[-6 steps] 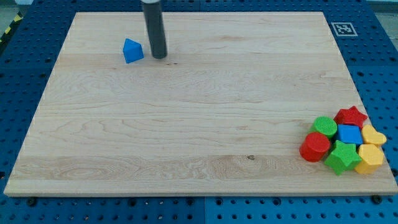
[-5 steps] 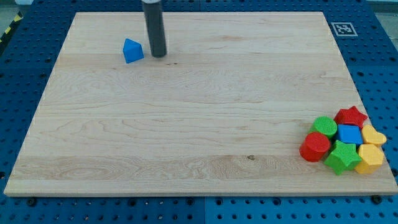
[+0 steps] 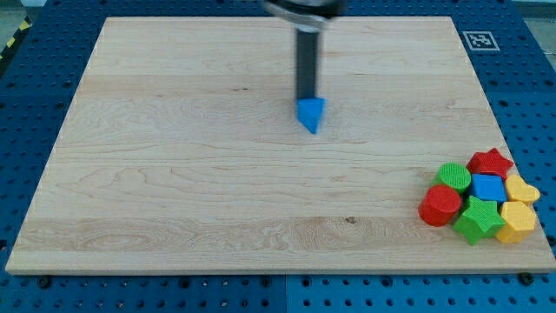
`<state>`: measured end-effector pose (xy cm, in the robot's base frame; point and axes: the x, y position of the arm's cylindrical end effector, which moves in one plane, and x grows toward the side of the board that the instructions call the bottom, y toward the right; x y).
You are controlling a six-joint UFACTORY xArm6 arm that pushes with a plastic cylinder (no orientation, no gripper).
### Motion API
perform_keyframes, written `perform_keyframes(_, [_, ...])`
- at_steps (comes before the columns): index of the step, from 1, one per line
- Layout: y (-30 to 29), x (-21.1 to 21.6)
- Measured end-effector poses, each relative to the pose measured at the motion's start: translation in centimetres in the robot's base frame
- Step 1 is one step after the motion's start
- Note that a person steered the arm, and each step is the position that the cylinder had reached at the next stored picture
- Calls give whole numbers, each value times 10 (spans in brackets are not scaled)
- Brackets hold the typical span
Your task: Place the blue triangle towards the left side of the red star
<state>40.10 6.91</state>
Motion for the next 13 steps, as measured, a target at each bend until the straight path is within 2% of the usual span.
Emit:
perform_keyframes(1, [23, 17])
perform_keyframes(3, [-47, -11])
perform_keyframes(4, [-45, 9])
perform_keyframes(5, [21, 45])
perform_keyframes(6, [91, 57])
perform_keyframes(7, [119, 61])
perform_keyframes(8, [118, 62])
perform_keyframes(10, [66, 62])
perform_keyframes(12, [94, 96])
perform_keyframes(13, [92, 98])
